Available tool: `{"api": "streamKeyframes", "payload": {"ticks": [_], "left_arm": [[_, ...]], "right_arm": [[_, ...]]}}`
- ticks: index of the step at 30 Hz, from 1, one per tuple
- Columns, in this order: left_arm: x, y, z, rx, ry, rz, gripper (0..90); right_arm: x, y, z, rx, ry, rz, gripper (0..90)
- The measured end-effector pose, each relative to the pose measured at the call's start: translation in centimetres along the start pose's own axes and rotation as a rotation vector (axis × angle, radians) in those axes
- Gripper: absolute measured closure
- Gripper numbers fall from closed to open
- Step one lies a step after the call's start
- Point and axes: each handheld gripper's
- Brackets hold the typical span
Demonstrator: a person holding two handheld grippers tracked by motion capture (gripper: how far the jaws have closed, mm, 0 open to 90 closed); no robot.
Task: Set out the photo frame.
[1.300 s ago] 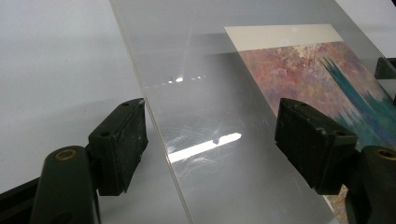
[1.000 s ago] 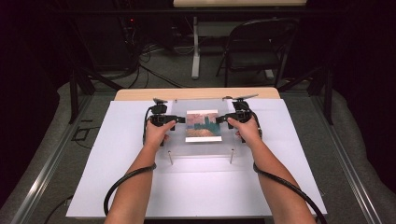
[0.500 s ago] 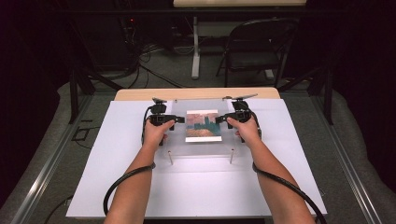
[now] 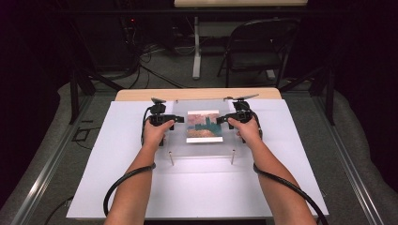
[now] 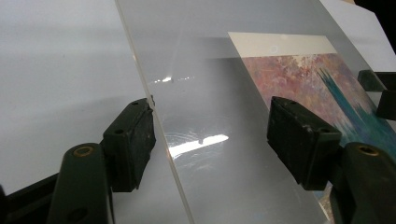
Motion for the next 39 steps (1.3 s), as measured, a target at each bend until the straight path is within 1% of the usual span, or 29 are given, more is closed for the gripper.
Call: {"api": "streamKeyframes", "payload": {"ticks": [5,8,14,17,20,21,23,25,26,28,30,35,36,39], "left_arm": [[0.0,-0.1,0.0,-0.004,0.004,0.011,32.9],[0.0,0.0,0.1,0.001,0.006,0.008,32.9],[-0.1,0.1,0.2,0.003,0.010,0.005,32.9],[-0.2,0.1,0.4,0.007,0.015,0.007,32.9],[-0.4,0.2,0.5,0.013,0.021,0.022,33.0],[-0.6,0.4,0.6,0.012,0.023,0.023,33.0],[-0.7,0.4,0.7,0.014,0.024,0.023,33.0],[-1.1,0.6,1.0,0.031,0.026,0.027,33.0],[-1.1,0.6,1.0,0.031,0.026,0.027,33.4],[-1.4,0.8,1.3,0.047,0.032,0.034,33.9],[-1.7,0.9,1.5,0.052,0.036,0.035,34.0],[-2.5,1.0,1.7,0.065,0.027,0.045,37.4],[-2.8,1.1,1.8,0.068,0.020,0.050,38.2],[-3.1,1.1,1.9,0.075,0.019,0.059,39.9]], "right_arm": [[0.0,0.0,-0.1,0.001,-0.004,0.003,22.7],[0.0,0.0,-0.2,0.005,-0.013,0.002,22.6],[-0.1,0.0,-0.2,-0.001,-0.014,0.005,22.6],[-0.2,0.1,-0.3,-0.016,-0.011,0.010,22.6],[-0.4,0.3,-0.5,-0.023,-0.009,0.008,22.5],[-0.5,0.5,-0.7,-0.041,-0.013,0.008,22.6],[-0.7,0.6,-0.9,-0.050,-0.012,0.006,22.6],[-0.9,0.7,-1.0,-0.061,-0.012,0.012,22.6],[-0.9,0.7,-1.0,-0.061,-0.012,0.012,22.6],[-1.1,0.8,-1.2,-0.066,-0.014,0.008,22.8],[-1.4,0.8,-1.3,-0.072,-0.007,0.017,23.3],[-2.0,1.0,-1.8,-0.093,-0.010,0.025,23.5],[-2.3,1.0,-2.0,-0.108,-0.009,0.028,24.0],[-2.6,1.0,-2.2,-0.117,-0.008,0.036,24.7]]}}
Point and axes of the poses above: each handheld gripper's, and its own axes: x roughly forward along the jaws, y roughly out of its top, z roughly to its right, and after that the axes turned 7 degrees about z, right-handed
